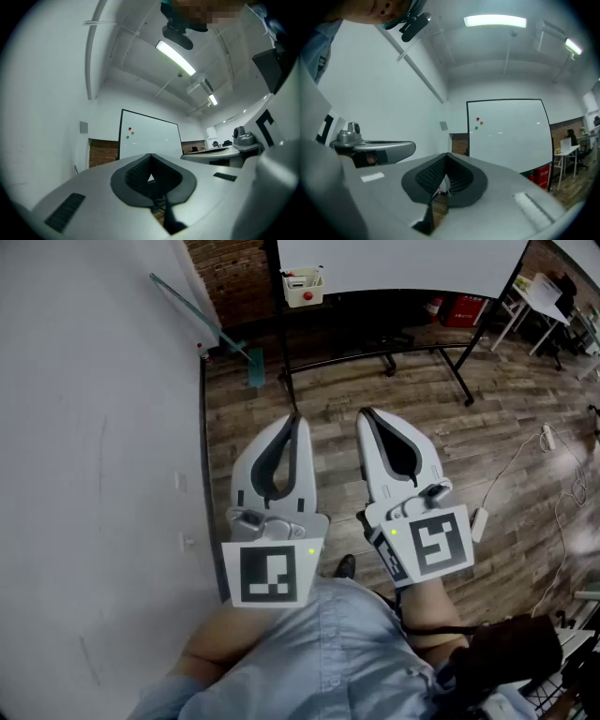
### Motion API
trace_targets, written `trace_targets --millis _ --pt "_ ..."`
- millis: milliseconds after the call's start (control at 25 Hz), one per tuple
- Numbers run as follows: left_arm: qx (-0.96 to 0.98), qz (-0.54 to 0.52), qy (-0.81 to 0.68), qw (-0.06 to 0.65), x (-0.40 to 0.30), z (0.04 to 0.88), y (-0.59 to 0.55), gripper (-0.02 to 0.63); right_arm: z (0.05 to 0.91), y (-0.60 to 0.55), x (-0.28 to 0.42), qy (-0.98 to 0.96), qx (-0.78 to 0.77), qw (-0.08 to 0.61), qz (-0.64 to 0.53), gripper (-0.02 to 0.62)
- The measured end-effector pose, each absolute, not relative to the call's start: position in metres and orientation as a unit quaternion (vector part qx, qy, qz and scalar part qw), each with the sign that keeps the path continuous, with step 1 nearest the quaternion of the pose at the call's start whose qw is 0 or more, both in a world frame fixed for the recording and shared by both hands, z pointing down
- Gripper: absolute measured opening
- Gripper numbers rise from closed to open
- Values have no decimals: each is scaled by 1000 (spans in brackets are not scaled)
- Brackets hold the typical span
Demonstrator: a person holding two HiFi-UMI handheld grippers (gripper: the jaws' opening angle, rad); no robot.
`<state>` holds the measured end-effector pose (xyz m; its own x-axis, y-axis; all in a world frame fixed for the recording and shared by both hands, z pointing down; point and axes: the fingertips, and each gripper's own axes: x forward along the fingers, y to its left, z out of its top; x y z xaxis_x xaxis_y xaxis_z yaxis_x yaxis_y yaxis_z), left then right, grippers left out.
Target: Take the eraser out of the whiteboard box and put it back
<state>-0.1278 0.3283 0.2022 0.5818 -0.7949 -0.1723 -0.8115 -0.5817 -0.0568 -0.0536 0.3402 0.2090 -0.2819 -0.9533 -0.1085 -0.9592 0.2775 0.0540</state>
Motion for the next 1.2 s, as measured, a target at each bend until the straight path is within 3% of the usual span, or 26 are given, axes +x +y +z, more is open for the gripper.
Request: trace_targets --millis 1200 --pt "-882 44 464 65 -44 219 342 5 221 351 25 822 -567 49 35 2"
